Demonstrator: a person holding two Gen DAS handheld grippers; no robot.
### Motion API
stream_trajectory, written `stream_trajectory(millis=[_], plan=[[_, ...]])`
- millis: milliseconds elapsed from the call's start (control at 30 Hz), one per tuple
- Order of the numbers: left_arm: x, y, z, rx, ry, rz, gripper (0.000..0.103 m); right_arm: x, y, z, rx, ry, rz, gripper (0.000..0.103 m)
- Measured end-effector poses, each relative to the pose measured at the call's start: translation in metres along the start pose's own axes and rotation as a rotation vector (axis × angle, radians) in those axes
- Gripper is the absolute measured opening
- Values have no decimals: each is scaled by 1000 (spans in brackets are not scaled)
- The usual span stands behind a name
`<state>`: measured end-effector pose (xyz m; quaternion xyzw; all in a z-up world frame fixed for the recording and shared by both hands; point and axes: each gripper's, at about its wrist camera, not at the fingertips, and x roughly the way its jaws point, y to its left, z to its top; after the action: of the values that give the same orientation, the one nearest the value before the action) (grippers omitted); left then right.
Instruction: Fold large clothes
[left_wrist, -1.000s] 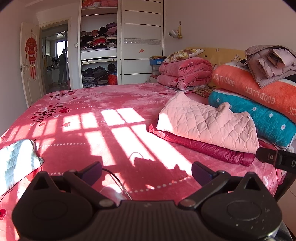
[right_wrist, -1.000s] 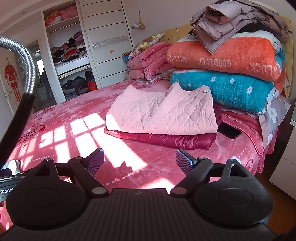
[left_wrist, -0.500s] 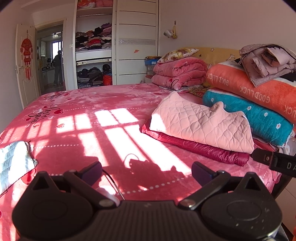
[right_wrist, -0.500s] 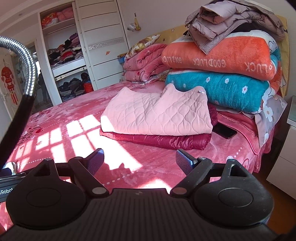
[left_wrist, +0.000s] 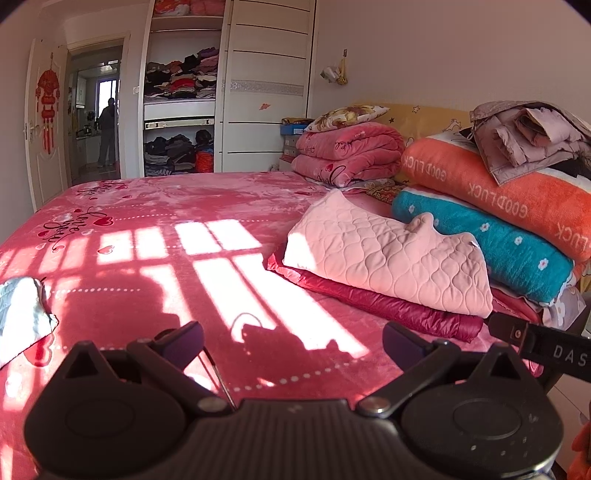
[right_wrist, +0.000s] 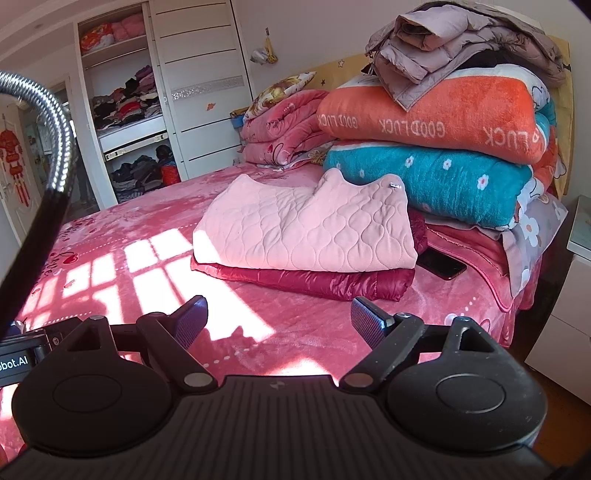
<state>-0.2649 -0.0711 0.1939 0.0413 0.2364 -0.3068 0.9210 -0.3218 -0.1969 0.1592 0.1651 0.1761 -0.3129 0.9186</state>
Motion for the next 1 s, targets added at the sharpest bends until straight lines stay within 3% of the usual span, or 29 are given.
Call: stream_trajectory(millis=[300, 733, 1000], plan=[[7, -9, 0, 8, 4, -12, 102, -1, -6, 2, 22, -16, -24, 103], [22, -36, 0, 68, 26, -75, 102, -2, -19, 8, 45, -65, -130, 103], [29, -41, -2, 55, 38, -93, 102, -1, -18, 3, 56, -48, -130, 103]])
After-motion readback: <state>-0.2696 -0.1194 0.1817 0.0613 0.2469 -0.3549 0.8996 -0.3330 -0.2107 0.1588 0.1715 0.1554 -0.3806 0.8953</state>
